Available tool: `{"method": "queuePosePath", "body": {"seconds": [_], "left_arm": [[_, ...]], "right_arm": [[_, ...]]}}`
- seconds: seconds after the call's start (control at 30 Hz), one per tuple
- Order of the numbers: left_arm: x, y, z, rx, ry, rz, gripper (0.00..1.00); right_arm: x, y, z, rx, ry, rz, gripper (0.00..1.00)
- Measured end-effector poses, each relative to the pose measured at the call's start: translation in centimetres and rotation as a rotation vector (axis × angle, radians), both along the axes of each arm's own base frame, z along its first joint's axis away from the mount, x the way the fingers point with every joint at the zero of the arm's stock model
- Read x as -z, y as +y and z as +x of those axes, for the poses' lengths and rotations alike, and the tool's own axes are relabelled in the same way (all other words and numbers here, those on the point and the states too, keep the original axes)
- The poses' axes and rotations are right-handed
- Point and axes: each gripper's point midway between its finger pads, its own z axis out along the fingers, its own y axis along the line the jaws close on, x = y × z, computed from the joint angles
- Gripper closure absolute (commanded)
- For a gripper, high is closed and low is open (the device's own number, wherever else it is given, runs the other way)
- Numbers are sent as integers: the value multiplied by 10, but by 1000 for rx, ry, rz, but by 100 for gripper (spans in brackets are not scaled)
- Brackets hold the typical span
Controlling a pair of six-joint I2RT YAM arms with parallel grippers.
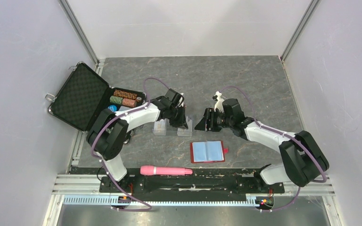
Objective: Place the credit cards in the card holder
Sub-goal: Pick up the credit card from the storage box, then insert the credit card into the card holder.
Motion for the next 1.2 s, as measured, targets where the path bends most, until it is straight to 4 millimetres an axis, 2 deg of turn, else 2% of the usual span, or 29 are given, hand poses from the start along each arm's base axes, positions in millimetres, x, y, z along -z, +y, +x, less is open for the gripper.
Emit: {"method": "queuePosePath", "body": {"seconds": [0.1,0.17,0.23,0.37,0.43,0.5,0.6,0.73,0.83,0.9,1.03,1.2], "left_arm": [[-9,3,1,-11,-25,9,98],[-21,6,1,-19,-51,2,98],[-41,10,0,-26,-93,-17,98],[-91,17,-11,-33,-212,-114,98],[-110,21,-20,-39,-257,-175,98],[-120,23,-33,-37,-276,-246,98],[-120,21,-59,-25,-250,-384,98],[-101,15,-89,-23,-155,-529,98],[-91,8,-109,-9,-92,-592,98],[-96,0,-120,18,-78,-639,98],[-110,-19,-131,68,-84,-712,98],[-101,-33,-132,48,-69,-708,98]], "right_arm": [[-2,-3,-2,2,-4,-2,38],[-4,-5,-4,5,-9,-4,36],[-10,-7,-4,10,-23,1,33],[-31,-12,-6,16,-83,27,27],[-43,-16,-8,20,-117,47,24],[-53,-20,-13,19,-146,70,23],[-65,-25,-25,4,-178,112,23],[-71,-27,-47,-32,-182,177,24],[-71,-27,-66,-61,-166,246,26],[-66,-27,-80,-77,-141,292,28],[-55,-29,-94,-87,-95,326,35],[-38,-38,-92,-51,-90,242,41]]}}
